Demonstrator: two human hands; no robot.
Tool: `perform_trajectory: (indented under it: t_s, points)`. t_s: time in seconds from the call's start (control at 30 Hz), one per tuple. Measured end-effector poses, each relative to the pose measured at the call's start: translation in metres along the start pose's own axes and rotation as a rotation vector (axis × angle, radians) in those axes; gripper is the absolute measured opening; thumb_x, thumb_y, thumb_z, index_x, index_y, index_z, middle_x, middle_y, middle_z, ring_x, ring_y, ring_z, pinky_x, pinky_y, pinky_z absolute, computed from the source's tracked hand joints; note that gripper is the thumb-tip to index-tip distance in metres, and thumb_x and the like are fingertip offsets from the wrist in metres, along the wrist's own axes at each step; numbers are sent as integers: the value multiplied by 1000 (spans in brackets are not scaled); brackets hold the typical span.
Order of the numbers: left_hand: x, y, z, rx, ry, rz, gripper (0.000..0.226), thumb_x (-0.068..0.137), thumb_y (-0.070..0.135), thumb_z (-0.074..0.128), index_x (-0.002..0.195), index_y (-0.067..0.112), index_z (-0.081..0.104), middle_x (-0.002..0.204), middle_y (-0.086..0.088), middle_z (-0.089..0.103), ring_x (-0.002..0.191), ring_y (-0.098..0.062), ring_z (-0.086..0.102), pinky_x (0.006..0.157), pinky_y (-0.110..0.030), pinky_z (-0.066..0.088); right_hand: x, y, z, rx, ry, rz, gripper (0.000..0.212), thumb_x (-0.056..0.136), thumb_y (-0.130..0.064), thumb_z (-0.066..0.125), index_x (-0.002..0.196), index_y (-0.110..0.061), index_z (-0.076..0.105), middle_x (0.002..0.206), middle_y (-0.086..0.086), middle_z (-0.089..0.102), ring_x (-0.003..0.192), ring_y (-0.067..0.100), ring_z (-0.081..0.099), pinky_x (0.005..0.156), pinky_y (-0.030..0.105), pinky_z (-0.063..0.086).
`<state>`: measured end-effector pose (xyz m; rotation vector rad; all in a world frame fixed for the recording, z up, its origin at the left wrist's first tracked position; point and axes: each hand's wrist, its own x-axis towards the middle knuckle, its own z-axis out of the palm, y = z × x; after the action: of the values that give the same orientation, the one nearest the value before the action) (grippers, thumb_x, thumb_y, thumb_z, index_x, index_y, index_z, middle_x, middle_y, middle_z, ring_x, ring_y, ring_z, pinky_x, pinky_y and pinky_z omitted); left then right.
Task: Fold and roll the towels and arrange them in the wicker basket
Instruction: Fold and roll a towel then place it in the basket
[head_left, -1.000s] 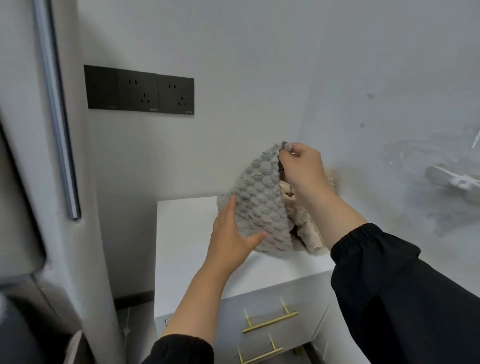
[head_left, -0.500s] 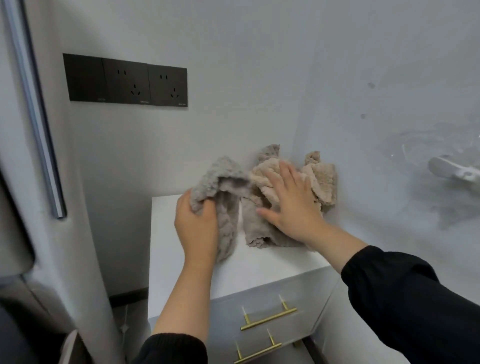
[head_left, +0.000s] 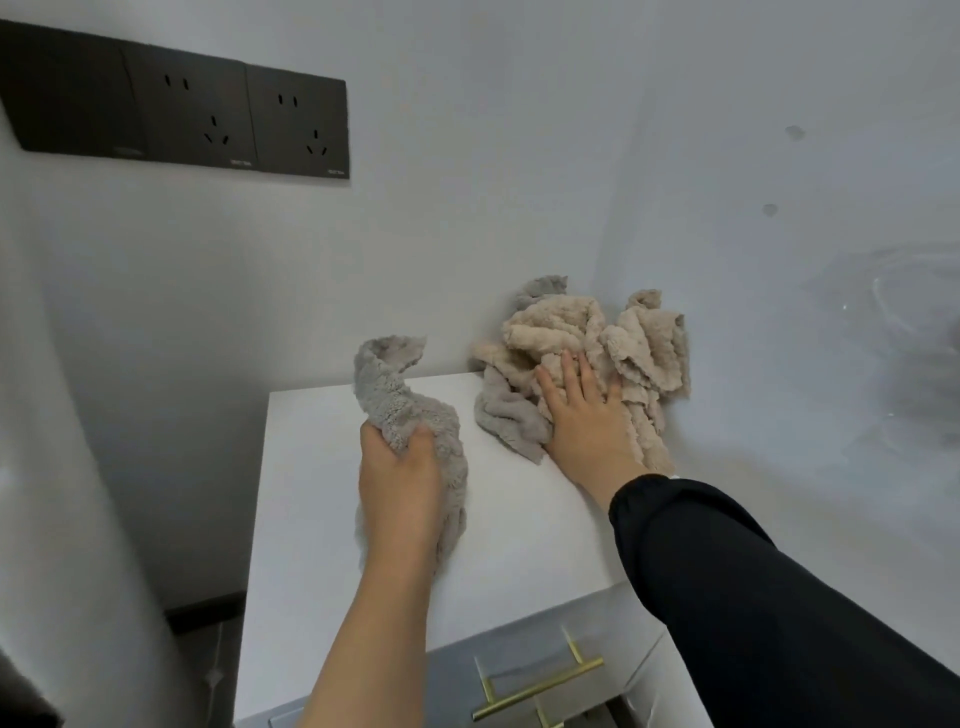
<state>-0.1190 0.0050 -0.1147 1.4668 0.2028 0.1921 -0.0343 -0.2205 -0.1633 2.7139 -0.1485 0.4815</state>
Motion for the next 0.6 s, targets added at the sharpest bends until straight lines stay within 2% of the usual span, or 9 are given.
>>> perform_trajectory:
  t_s: [0.07,0.17,0.3,0.37,0.43,0.53,0.6]
  points:
    - [3,-1,-1,-9,-48,-3,27,94,22,49,120,27,49,100,13,60,94,-11,58,90,-36,47,8,2,2,-2,-31,21,72,99,-40,31,150,-24,-17,157,13,-23,145,30,-17,112,60,-4]
    - [5,0,-5,-17,-100,-1,38,93,21,50,129,33,46,108,13,61,101,-13,59,94,-39,48,4,0,-3,-11,-37,15,70,100,-38,28,149,-22,-18,157,14,-22,145,31,-19,111,60,-7]
    - [0,10,-14,-49,-172,27,34,95,17,49,123,35,48,101,16,61,91,-3,59,80,-28,49,-25,-5,-15,116,22,-2,76,96,-54,31,151,-22,-9,159,12,-14,146,30,-14,112,59,-12]
    - [-4,16,-19,-42,-203,30,30,95,16,50,119,34,51,103,13,63,93,-7,62,81,-30,51,-47,-10,-24,240,71,20,80,93,-55,42,153,-22,0,160,11,-6,147,29,-9,114,56,-7]
    - [-8,21,-22,-30,-244,12,24,94,15,51,110,32,56,103,7,66,93,-12,65,81,-33,53,-68,-14,-33,347,53,45,86,89,-49,51,153,-23,0,160,9,-6,147,27,-13,117,53,-7]
    - [-20,31,-27,-37,-376,-40,21,94,13,52,108,26,62,101,-1,71,89,-18,70,76,-34,56,-96,-24,-54,684,56,196,83,90,-37,56,153,-24,3,161,2,-6,146,22,-14,116,45,-10]
    - [-31,35,-28,-82,-484,-89,21,95,11,52,109,20,64,98,-4,73,86,-19,71,71,-31,56,-108,-26,-77,1092,27,351,65,94,-35,55,149,-23,23,158,-1,16,147,21,6,119,42,4]
